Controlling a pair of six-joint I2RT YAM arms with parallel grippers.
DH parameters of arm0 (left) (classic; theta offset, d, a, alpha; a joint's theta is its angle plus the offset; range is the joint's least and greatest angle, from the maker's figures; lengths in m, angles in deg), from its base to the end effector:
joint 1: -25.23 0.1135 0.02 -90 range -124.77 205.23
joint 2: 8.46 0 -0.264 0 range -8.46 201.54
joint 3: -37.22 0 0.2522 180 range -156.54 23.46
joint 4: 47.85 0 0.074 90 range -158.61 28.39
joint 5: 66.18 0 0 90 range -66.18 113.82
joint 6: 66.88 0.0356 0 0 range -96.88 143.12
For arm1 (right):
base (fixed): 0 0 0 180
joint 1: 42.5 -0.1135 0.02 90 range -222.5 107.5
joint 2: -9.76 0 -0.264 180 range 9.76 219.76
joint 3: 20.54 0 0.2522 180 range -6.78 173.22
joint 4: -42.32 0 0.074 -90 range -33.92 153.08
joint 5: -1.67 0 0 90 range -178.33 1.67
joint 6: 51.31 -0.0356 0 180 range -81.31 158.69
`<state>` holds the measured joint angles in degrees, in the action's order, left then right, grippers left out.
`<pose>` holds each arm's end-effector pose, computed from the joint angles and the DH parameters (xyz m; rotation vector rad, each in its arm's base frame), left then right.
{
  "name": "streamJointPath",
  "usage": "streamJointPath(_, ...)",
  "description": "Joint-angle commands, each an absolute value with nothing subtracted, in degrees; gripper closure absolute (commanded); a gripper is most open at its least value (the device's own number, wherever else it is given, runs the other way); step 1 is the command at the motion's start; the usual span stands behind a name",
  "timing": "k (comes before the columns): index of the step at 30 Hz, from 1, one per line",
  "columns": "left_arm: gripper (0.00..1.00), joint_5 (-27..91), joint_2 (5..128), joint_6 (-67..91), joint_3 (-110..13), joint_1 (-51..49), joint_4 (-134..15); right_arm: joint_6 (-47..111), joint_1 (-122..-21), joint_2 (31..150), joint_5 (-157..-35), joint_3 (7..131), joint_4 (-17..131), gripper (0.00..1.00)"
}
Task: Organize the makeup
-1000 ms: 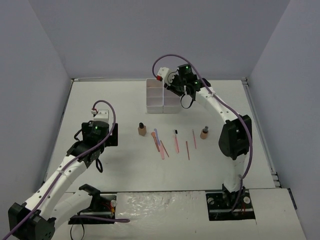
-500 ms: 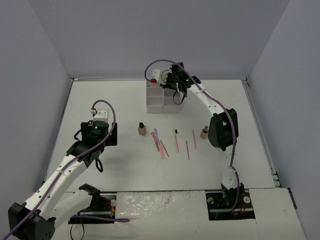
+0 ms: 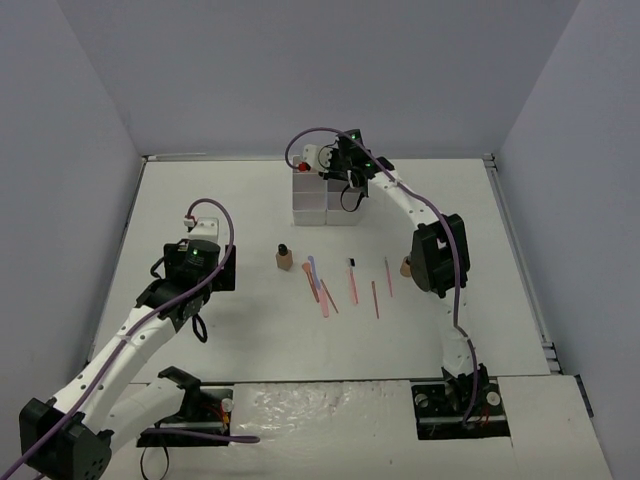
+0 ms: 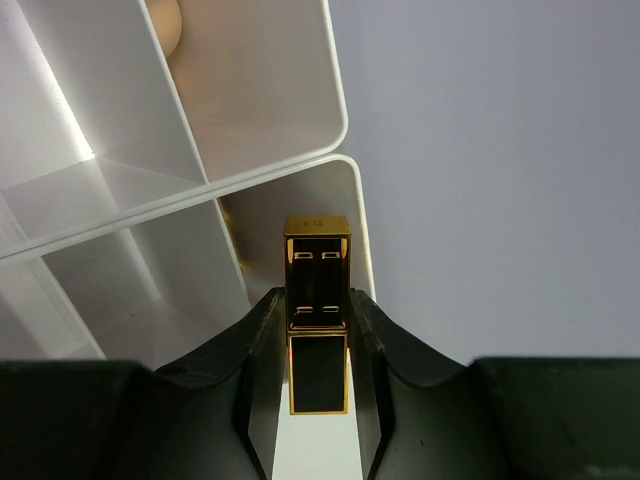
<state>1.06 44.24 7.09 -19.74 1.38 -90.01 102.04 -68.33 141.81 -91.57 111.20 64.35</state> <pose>0.1847 -0.0666 0.2766 -0.0648 2.1724 0.0487 0.4945 0.2416 0.2665 -1.4157 1.3826 -0.3735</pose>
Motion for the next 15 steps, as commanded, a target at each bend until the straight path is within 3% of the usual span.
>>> streamJointPath(1,0.03,0.52,43.82,7.83,-20.83,1.68,-87.61,103.19,-68.85,140.83,-89.31,112.88,59.43,0.71)
streamJointPath(8,0.03,0.53,44.1,7.8,-21.01,1.74,-87.63,103.08,-69.72,139.86,-88.89,111.49,57.54,0.55)
streamJointPath(15,0.03,0.34,43.57,7.83,-21.01,1.68,-87.71,92.77,-70.43,133.43,-88.51,108.45,56.77,0.48)
